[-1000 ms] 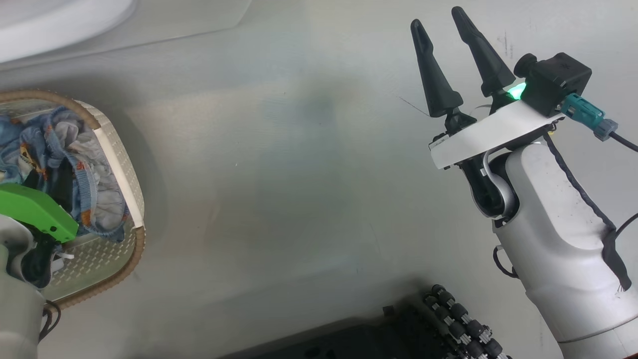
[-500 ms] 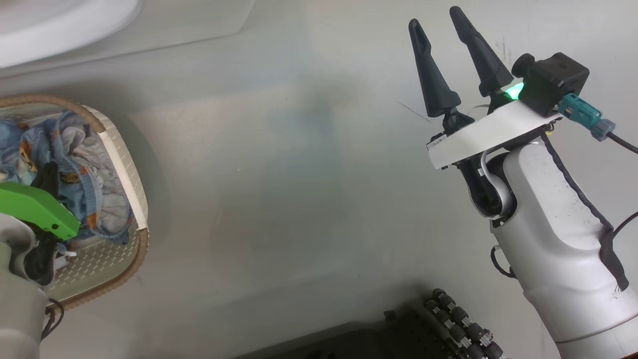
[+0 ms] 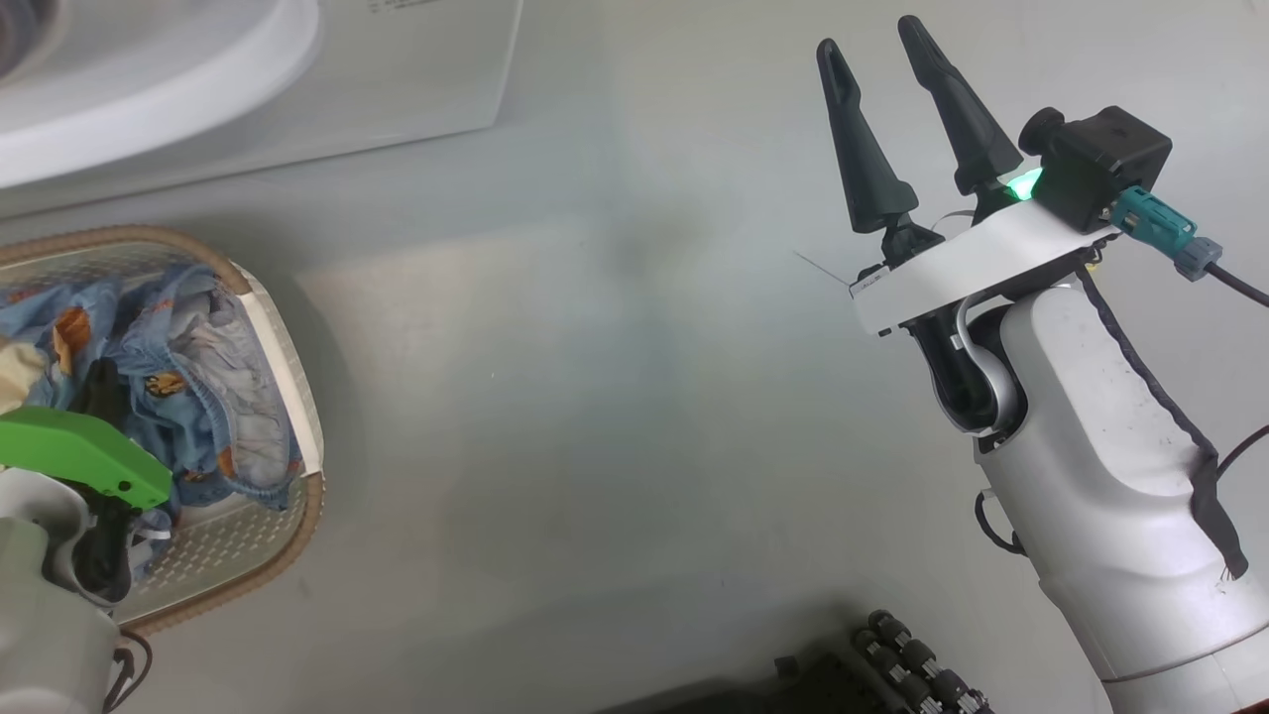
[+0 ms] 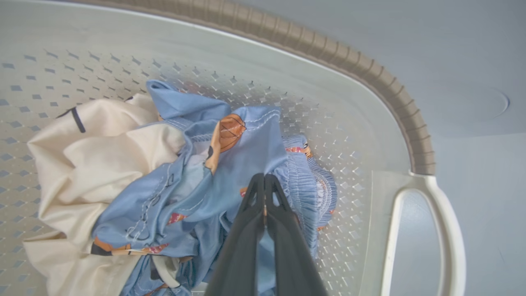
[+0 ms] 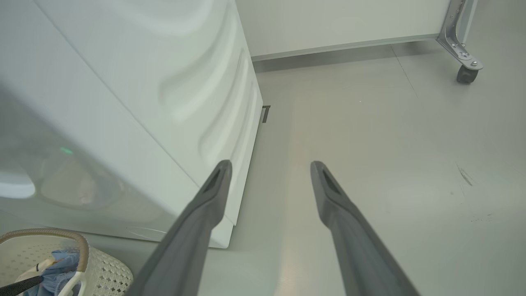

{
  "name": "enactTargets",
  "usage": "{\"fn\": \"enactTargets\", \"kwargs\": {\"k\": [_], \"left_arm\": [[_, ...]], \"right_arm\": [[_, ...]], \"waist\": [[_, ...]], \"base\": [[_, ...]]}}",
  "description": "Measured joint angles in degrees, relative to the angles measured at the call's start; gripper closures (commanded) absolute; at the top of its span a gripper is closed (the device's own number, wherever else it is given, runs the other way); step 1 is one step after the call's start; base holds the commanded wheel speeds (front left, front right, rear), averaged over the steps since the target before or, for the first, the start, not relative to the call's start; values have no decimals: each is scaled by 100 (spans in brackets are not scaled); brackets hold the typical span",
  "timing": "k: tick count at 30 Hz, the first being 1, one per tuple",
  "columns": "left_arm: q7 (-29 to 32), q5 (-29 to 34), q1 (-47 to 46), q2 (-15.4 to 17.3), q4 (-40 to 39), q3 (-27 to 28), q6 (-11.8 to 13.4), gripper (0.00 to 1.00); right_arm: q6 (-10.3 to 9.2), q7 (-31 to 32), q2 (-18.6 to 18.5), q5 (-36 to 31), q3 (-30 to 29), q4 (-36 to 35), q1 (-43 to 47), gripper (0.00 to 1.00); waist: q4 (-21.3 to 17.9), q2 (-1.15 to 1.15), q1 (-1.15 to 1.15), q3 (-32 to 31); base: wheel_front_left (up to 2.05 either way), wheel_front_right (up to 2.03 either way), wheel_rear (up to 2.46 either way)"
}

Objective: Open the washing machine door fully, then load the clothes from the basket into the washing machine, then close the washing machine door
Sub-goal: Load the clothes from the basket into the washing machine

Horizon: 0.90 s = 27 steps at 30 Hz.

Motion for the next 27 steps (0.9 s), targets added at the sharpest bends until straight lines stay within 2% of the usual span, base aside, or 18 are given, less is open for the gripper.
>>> {"fn": "enactTargets", "kwargs": {"k": [27], "left_arm": [[-856, -370, 921, -3, -691, -820, 0, 100]], "right_arm": [[0, 0, -88, 103, -45, 304, 518, 0]], "waist": [[342, 0, 0, -1371]], "base": [[0, 0, 0]]}}
